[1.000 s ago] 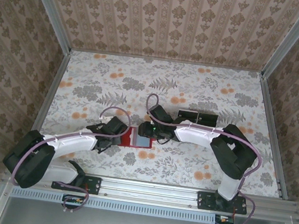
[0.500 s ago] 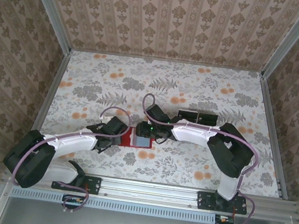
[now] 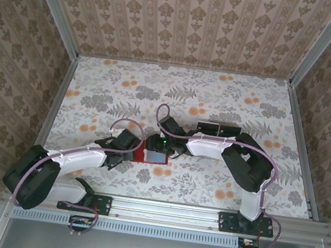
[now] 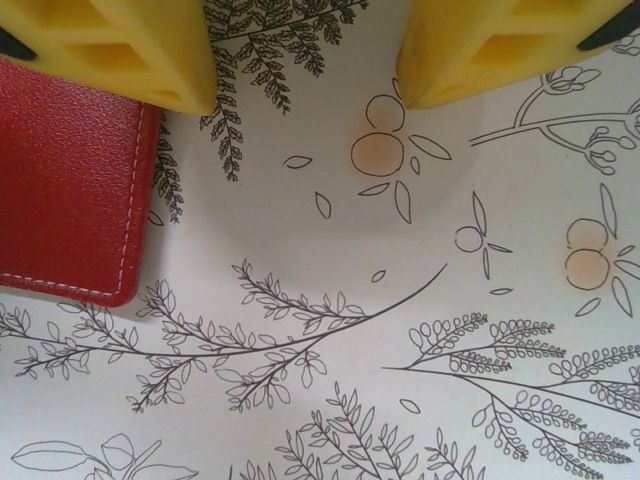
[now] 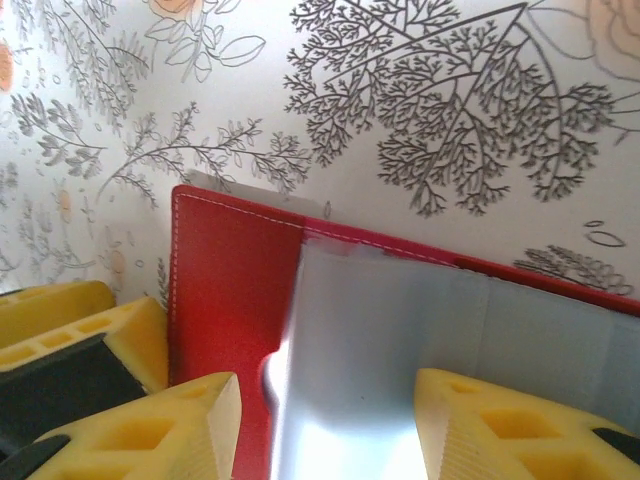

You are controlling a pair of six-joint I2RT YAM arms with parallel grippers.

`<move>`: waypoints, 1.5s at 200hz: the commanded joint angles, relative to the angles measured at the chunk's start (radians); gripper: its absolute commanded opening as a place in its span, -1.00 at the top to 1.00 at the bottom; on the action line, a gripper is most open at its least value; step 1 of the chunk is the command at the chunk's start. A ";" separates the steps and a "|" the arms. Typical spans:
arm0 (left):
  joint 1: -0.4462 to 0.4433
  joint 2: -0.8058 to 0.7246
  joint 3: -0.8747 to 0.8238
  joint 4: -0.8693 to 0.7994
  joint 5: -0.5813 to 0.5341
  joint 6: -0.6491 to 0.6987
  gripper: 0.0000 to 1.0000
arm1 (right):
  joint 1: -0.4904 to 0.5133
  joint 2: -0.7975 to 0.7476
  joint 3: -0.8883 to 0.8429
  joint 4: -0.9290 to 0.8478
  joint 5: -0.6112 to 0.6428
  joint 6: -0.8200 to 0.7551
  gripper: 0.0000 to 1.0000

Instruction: Put the credit cards into the card holder

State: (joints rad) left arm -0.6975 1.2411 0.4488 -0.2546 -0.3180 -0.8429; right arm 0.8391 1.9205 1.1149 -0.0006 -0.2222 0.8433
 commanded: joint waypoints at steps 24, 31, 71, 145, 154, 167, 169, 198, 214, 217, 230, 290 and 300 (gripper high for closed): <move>0.026 -0.101 -0.062 0.052 0.035 0.028 -0.19 | 0.005 0.019 -0.039 0.085 -0.057 0.096 -0.02; 0.026 -0.133 -0.072 0.059 0.041 0.033 -0.21 | 0.006 0.019 -0.043 0.091 -0.057 0.102 -0.02; 0.026 -0.299 -0.122 0.095 0.104 0.066 -0.32 | 0.006 0.018 -0.062 0.124 -0.058 0.145 -0.02; -0.079 -0.388 -0.195 0.187 0.128 0.071 -0.42 | 0.005 0.026 -0.075 0.157 -0.057 0.199 -0.11; -0.099 -0.384 -0.199 0.202 0.116 0.071 -0.42 | 0.005 0.028 -0.076 0.161 -0.058 0.204 -0.13; -0.123 -0.375 -0.202 0.219 0.099 0.073 -0.42 | 0.006 0.029 -0.076 0.163 -0.057 0.212 -0.15; -0.126 -0.373 -0.202 0.221 0.098 0.073 -0.42 | 0.006 0.029 -0.076 0.162 -0.059 0.212 -0.15; -0.164 -0.346 -0.198 0.260 0.082 0.087 -0.43 | 0.005 0.029 -0.076 0.165 -0.059 0.223 -0.18; -0.180 -0.324 -0.192 0.273 0.069 0.093 -0.43 | 0.005 0.032 -0.079 0.170 -0.061 0.234 -0.20; -0.182 -0.319 -0.191 0.276 0.068 0.093 -0.43 | 0.005 0.031 -0.079 0.171 -0.062 0.235 -0.20; -0.191 -0.298 -0.185 0.285 0.062 0.097 -0.43 | 0.006 0.034 -0.082 0.177 -0.065 0.243 -0.21; -0.209 -0.196 -0.152 0.348 0.039 0.113 -0.43 | 0.005 0.032 -0.089 0.189 -0.071 0.254 -0.22; -0.212 -0.181 -0.148 0.357 0.036 0.117 -0.43 | 0.006 0.033 -0.089 0.188 -0.072 0.254 -0.22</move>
State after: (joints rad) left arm -0.8982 1.0336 0.2665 0.0582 -0.2535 -0.7578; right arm 0.8387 1.9274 1.0477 0.1955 -0.2741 1.0794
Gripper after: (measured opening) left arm 0.714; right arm 0.611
